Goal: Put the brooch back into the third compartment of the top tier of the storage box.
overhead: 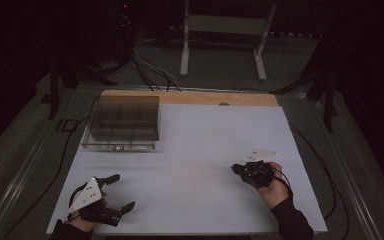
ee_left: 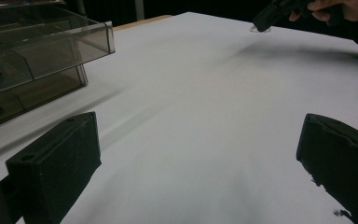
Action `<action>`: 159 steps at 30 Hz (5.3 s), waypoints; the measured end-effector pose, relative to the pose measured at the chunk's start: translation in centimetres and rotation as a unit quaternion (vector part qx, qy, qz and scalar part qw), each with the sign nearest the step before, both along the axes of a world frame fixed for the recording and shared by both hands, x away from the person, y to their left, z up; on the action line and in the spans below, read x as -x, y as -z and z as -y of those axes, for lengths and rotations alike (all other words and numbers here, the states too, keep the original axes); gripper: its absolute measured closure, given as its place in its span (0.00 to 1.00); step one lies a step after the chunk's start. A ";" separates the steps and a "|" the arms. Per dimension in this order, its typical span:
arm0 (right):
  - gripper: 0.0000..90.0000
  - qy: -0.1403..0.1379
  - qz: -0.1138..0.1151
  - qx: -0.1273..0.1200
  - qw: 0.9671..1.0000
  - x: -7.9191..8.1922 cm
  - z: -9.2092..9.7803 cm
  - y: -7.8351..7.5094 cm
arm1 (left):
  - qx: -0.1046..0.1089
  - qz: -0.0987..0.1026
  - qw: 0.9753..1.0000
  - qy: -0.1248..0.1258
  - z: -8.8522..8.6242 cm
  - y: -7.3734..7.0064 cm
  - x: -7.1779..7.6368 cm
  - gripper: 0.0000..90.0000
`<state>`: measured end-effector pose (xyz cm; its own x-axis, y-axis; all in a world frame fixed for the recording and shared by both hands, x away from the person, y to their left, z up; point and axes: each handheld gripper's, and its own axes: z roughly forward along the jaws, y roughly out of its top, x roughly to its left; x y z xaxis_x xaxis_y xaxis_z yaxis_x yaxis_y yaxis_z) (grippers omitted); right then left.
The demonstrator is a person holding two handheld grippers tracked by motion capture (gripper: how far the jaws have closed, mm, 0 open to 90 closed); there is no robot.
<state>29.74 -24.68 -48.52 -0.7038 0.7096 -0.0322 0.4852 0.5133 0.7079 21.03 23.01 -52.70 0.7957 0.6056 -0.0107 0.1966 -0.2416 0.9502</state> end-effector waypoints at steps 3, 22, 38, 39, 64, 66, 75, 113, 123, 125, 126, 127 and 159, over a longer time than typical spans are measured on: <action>0.95 -0.003 0.004 -0.001 1.000 -0.2 -0.3 -0.3 | 0.001 0.000 1.000 -0.001 0.0 0.0 0.0 0.01; 0.95 -0.030 0.012 -0.004 0.999 -1.4 -2.8 -1.6 | 0.002 0.001 1.000 -0.001 -0.1 0.0 0.0 0.01; 0.95 -0.059 0.023 0.001 0.998 -2.7 -5.5 -3.0 | 0.002 0.001 1.000 0.000 -0.1 -0.1 0.1 0.01; 0.95 -0.061 0.023 0.002 0.998 -2.8 -5.7 -3.1 | 0.002 0.002 1.000 0.001 -0.1 -0.1 0.1 0.01; 0.95 -0.100 0.031 -0.024 0.994 -4.8 -10.2 -5.2 | 0.003 0.002 1.000 0.002 -0.1 -0.1 0.2 0.01; 0.95 -0.103 0.031 -0.023 0.994 -5.0 -10.6 -5.4 | 0.004 0.002 1.000 0.001 -0.1 -0.1 0.2 0.01; 0.95 -0.112 0.033 -0.021 0.993 -5.6 -11.7 -6.0 | 0.004 0.002 1.000 0.001 -0.1 0.0 0.2 0.01; 0.95 -0.143 0.036 -0.016 0.989 -8.2 -17.6 -7.8 | 0.007 0.004 1.000 0.003 -0.2 -0.1 0.2 0.01; 0.95 -0.158 0.031 -0.021 0.987 -9.0 -20.0 -8.0 | 0.009 0.004 1.000 0.002 -0.3 -0.2 0.3 0.01; 0.95 -0.159 0.029 -0.021 0.987 -9.3 -20.5 -8.1 | 0.008 0.004 1.000 0.001 -0.3 -0.2 0.3 0.01; 0.95 -0.160 0.029 -0.023 0.986 -9.4 -20.7 -8.1 | 0.008 0.004 1.000 0.002 -0.3 -0.2 0.3 0.01; 0.95 -0.160 0.028 -0.023 0.986 -9.5 -20.9 -8.2 | 0.009 0.004 1.000 0.002 -0.3 -0.2 0.3 0.01; 0.95 -0.169 0.008 -0.011 0.986 -10.7 -26.4 -6.2 | 0.008 0.004 1.000 0.003 -0.3 -0.2 0.4 0.01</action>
